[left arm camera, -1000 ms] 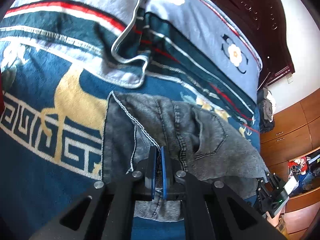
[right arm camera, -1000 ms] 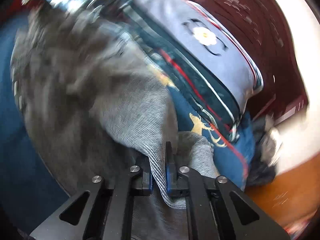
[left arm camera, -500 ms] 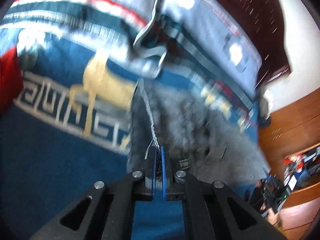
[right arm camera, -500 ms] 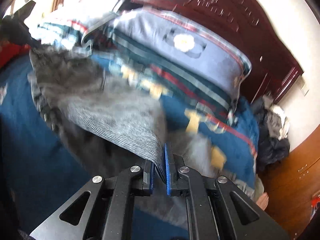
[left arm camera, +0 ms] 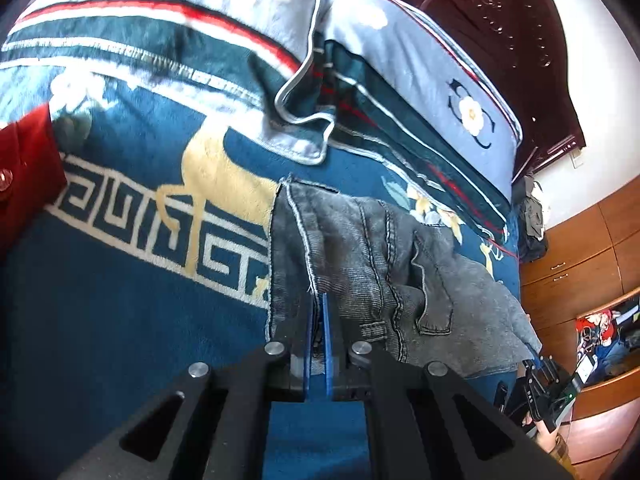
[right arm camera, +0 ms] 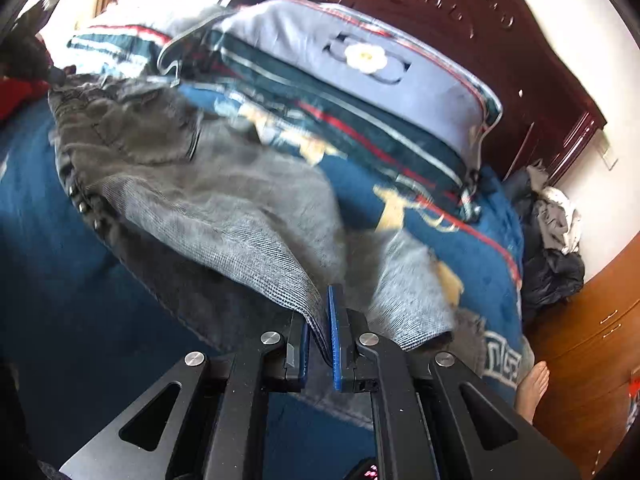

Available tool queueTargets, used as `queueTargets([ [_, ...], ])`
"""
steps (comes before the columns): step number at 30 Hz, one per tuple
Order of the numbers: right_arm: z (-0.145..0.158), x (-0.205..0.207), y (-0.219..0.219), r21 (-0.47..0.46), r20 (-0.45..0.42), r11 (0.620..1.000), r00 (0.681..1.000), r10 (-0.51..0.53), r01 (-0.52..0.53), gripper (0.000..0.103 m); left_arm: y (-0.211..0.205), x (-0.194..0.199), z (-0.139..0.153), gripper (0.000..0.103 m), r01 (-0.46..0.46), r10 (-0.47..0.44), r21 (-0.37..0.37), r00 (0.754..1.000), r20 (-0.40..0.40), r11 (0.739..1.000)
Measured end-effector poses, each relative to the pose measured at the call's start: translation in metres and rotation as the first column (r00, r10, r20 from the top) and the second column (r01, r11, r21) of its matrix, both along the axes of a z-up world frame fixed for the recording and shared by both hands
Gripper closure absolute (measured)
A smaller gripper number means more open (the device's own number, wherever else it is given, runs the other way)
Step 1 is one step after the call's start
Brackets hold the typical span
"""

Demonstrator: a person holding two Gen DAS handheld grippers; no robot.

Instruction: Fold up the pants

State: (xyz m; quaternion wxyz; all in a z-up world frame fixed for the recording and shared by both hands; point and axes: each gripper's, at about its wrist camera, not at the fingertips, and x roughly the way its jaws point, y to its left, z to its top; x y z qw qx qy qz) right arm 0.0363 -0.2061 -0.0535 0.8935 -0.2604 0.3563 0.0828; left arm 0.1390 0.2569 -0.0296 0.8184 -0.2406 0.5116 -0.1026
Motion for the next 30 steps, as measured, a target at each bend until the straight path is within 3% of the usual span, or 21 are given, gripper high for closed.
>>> queueTargets([
  [3,-0.003,0.001,0.001,-0.009,-0.008,1.000,1.000,0.001,-0.001,0.097,-0.006,0.001,-0.011,0.097,0.034,-0.032,0.037,0.998,-0.048,0.999],
  [6,-0.023,0.002,-0.004,-0.032,-0.073,0.999,0.997,-0.017,0.015,0.097,-0.004,-0.001,-0.037,0.097,0.028,-0.022,0.045,0.992,-0.123,0.999],
  [12,-0.068,0.001,-0.008,-0.092,-0.195,0.996,0.980,-0.024,0.006,0.092,-0.017,0.002,-0.070,0.092,0.068,-0.032,0.150,0.973,-0.228,0.986],
  [13,-0.070,0.001,-0.008,-0.101,-0.194,0.995,0.981,-0.023,0.004,0.087,-0.018,0.003,-0.067,0.092,0.067,-0.030,0.158,0.974,-0.225,0.985],
  [14,-0.068,0.001,-0.008,-0.101,-0.191,0.995,0.981,-0.021,0.001,0.080,-0.019,0.002,-0.063,0.085,0.064,-0.025,0.172,0.975,-0.222,0.983],
  [15,-0.064,0.000,-0.009,-0.089,-0.187,0.996,0.982,-0.016,0.000,0.063,-0.020,0.001,-0.057,0.074,0.064,-0.021,0.190,0.976,-0.216,0.980],
  [16,-0.057,-0.001,-0.013,-0.061,-0.182,0.998,0.983,-0.009,-0.002,0.055,-0.021,0.000,-0.050,0.067,0.064,-0.019,0.217,0.979,-0.205,0.974],
  [17,-0.048,-0.003,-0.018,-0.024,-0.170,1.000,0.985,-0.004,0.000,0.043,-0.022,-0.003,-0.042,0.048,0.061,-0.012,0.249,0.981,-0.194,0.967],
  [18,-0.042,-0.005,-0.021,0.000,-0.158,1.000,0.987,-0.004,0.004,0.041,-0.022,-0.005,-0.034,0.041,0.053,-0.003,0.275,0.984,-0.178,0.960],
  [24,0.002,-0.012,-0.059,0.193,-0.133,0.979,0.990,-0.048,0.073,0.041,-0.029,-0.018,0.011,0.041,0.007,0.012,0.331,0.998,-0.055,0.944],
  [27,0.015,-0.006,-0.090,0.278,-0.128,0.949,0.985,-0.116,0.148,0.039,-0.053,-0.015,0.024,0.041,0.018,-0.014,0.338,1.000,-0.015,0.941],
  [30,0.019,0.005,-0.129,0.382,-0.162,0.886,0.963,-0.213,0.261,0.039,-0.094,-0.006,0.029,0.041,0.097,-0.100,0.328,0.995,-0.008,0.940],
])
